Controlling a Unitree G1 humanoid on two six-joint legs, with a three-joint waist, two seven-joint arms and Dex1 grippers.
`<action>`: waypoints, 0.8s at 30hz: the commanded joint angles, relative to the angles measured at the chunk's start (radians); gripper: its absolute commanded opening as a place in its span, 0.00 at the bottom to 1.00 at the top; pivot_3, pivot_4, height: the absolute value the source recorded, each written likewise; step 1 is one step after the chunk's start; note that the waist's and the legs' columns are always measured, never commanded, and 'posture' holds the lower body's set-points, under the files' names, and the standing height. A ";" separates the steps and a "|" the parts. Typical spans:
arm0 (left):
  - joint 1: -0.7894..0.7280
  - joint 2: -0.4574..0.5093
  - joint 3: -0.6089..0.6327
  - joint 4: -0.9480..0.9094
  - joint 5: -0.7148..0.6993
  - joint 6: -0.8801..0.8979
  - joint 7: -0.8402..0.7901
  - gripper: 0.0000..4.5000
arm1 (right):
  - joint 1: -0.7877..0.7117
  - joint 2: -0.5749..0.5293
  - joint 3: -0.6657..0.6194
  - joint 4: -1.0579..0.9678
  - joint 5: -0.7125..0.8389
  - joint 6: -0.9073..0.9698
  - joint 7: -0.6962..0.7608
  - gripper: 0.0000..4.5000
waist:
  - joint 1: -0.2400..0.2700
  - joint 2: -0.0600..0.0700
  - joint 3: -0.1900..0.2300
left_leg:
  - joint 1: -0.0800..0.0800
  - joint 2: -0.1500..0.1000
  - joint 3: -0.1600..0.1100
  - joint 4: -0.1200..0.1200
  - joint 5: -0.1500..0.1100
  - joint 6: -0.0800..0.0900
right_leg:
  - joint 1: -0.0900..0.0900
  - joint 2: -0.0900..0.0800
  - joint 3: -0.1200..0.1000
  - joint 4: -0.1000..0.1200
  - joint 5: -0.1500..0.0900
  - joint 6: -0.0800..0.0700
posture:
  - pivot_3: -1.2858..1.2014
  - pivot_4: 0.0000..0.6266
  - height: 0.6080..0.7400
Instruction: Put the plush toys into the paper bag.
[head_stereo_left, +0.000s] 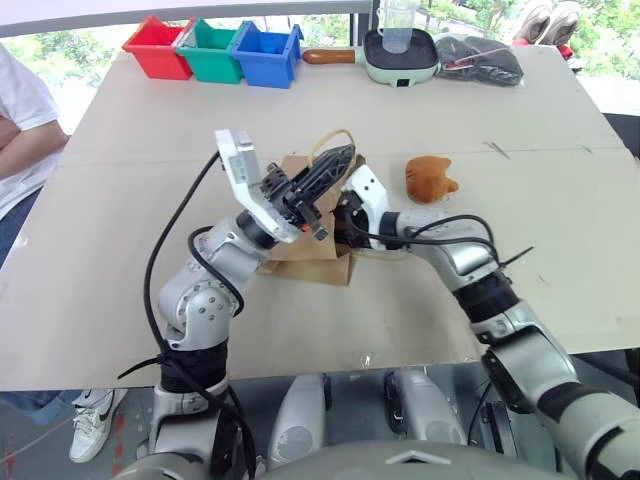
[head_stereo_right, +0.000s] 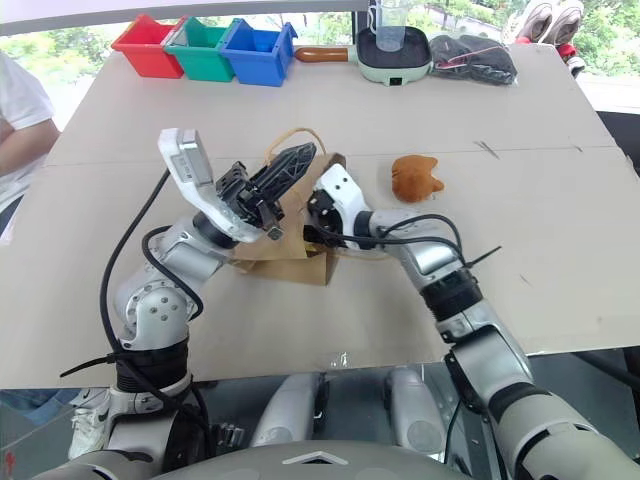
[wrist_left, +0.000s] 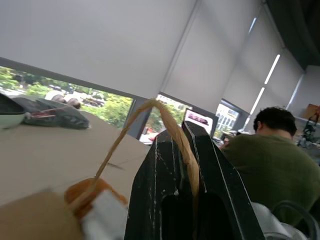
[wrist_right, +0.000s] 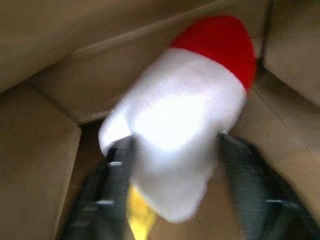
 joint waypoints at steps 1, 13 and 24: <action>0.014 0.021 0.044 -0.015 0.011 -0.037 -0.007 0.00 | 0.037 -0.060 -0.061 -0.171 0.035 0.043 0.031 0.95 | -0.001 0.000 0.000 | 0.000 0.000 0.000 0.000 0.000 0.000 | 0.000 0.000 0.000 0.000 0.000 0.000 | 0.52 0.24 1.00; 0.010 0.032 0.087 -0.004 0.044 -0.066 0.051 0.00 | 0.048 -0.247 -0.256 -0.307 -0.046 0.133 -0.197 0.95 | -0.008 0.000 0.000 | 0.001 0.000 0.000 0.000 0.000 0.000 | 0.000 0.000 0.000 0.001 0.000 0.000 | 0.52 0.24 1.00; -0.020 0.047 0.077 -0.029 0.022 -0.036 0.059 0.00 | -0.062 -0.188 -0.141 0.222 -0.252 -0.150 -0.201 0.44 | -0.007 0.000 0.000 | 0.000 -0.001 0.002 -0.001 0.000 0.000 | 0.000 0.000 0.002 0.000 0.000 0.000 | 0.52 0.24 1.00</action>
